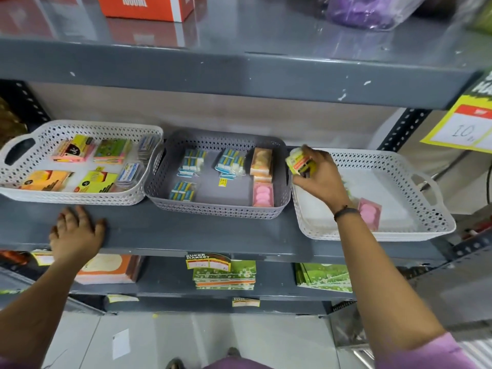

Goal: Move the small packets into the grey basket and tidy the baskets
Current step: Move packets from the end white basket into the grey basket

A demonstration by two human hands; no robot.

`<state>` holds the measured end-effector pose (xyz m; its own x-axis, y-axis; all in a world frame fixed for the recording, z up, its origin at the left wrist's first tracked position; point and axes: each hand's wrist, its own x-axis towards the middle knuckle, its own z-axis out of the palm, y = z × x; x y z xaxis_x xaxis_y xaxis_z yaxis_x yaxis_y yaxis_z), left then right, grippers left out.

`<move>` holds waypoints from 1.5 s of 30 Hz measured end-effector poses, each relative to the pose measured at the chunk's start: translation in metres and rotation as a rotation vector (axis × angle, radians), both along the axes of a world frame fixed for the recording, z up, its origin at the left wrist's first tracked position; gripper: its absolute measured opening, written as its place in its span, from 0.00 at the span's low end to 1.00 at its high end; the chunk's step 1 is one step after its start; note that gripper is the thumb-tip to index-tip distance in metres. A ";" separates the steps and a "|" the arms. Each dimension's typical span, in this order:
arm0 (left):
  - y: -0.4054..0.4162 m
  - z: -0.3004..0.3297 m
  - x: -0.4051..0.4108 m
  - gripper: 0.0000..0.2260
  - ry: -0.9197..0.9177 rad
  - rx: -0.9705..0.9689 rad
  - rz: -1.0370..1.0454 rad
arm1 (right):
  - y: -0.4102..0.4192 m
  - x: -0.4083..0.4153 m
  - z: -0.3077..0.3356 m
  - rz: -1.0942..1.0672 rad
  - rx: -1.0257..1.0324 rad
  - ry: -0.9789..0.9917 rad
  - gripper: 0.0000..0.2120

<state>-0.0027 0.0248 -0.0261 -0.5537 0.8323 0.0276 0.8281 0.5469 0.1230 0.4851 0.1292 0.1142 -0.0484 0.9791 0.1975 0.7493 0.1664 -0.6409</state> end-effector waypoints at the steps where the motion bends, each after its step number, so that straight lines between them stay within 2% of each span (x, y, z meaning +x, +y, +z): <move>1: -0.001 0.001 0.000 0.30 -0.004 -0.009 -0.001 | -0.006 -0.014 0.008 0.047 0.030 0.034 0.40; 4: -0.002 0.004 0.003 0.29 -0.016 -0.004 -0.004 | -0.026 -0.063 0.025 0.221 0.013 0.072 0.35; 10: -0.008 0.018 -0.002 0.31 -0.054 -0.060 -0.008 | -0.046 -0.191 0.029 0.543 -0.026 -0.075 0.34; 18: -0.017 0.021 -0.008 0.33 -0.072 -0.068 -0.114 | -0.011 -0.348 0.006 0.708 -0.056 -0.272 0.35; 22: -0.017 0.016 -0.011 0.39 -0.090 -0.056 -0.121 | 0.015 -0.406 -0.014 0.719 -0.084 -0.369 0.34; 24: -0.016 0.012 -0.013 0.37 -0.084 -0.061 -0.128 | 0.026 -0.423 -0.022 0.739 -0.103 -0.402 0.33; 28: -0.016 0.010 -0.012 0.39 -0.092 -0.045 -0.138 | 0.037 -0.440 -0.038 0.816 -0.174 -0.485 0.30; 33: -0.016 0.010 -0.013 0.39 -0.084 -0.052 -0.138 | 0.039 -0.439 -0.047 0.857 -0.197 -0.465 0.27; 36: -0.017 0.009 -0.013 0.39 -0.075 -0.062 -0.138 | 0.033 -0.424 -0.041 0.829 -0.178 -0.361 0.25; 39: -0.018 0.009 -0.013 0.38 -0.059 -0.042 -0.139 | 0.022 -0.389 -0.034 0.715 -0.105 -0.165 0.21; 42: -0.018 0.010 -0.013 0.34 -0.045 -0.056 -0.146 | 0.003 -0.332 -0.025 0.593 -0.050 0.005 0.19; 45: -0.018 0.013 -0.005 0.32 -0.073 -0.043 -0.125 | -0.015 -0.259 -0.017 0.492 -0.033 0.006 0.17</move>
<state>-0.0081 0.0073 -0.0130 -0.4447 0.8945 -0.0462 0.8800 0.4459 0.1638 0.2263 0.1142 0.0971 -0.5054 0.8463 0.1685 0.5832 0.4790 -0.6561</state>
